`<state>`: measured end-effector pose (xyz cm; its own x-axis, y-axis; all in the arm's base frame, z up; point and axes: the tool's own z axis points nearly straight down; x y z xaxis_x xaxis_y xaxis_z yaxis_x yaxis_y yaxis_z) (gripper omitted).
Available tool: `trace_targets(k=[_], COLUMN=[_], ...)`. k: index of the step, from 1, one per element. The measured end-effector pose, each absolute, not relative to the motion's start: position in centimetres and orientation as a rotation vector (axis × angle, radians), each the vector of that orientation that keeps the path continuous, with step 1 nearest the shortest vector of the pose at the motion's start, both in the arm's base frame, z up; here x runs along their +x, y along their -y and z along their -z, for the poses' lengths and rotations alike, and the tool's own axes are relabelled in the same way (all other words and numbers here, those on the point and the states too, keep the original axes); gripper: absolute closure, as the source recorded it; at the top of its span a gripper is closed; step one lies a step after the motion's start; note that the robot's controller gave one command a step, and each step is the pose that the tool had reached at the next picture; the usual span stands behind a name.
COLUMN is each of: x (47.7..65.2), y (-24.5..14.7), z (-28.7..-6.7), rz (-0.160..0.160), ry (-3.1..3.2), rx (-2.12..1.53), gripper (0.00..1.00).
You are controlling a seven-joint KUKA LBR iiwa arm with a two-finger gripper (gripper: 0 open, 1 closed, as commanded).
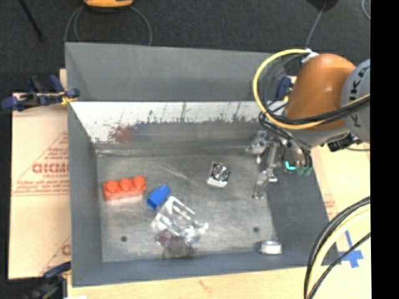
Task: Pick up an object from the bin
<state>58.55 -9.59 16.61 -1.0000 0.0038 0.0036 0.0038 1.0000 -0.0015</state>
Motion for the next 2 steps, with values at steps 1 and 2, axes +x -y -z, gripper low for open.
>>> trace_targets(k=[1,2], x=[64.65,64.86], y=[5.62,5.62], z=[-7.51,-7.79], rz=[-0.004,-0.006], ry=[3.106,3.114], rx=[0.519,0.519], gripper=[0.00,1.00])
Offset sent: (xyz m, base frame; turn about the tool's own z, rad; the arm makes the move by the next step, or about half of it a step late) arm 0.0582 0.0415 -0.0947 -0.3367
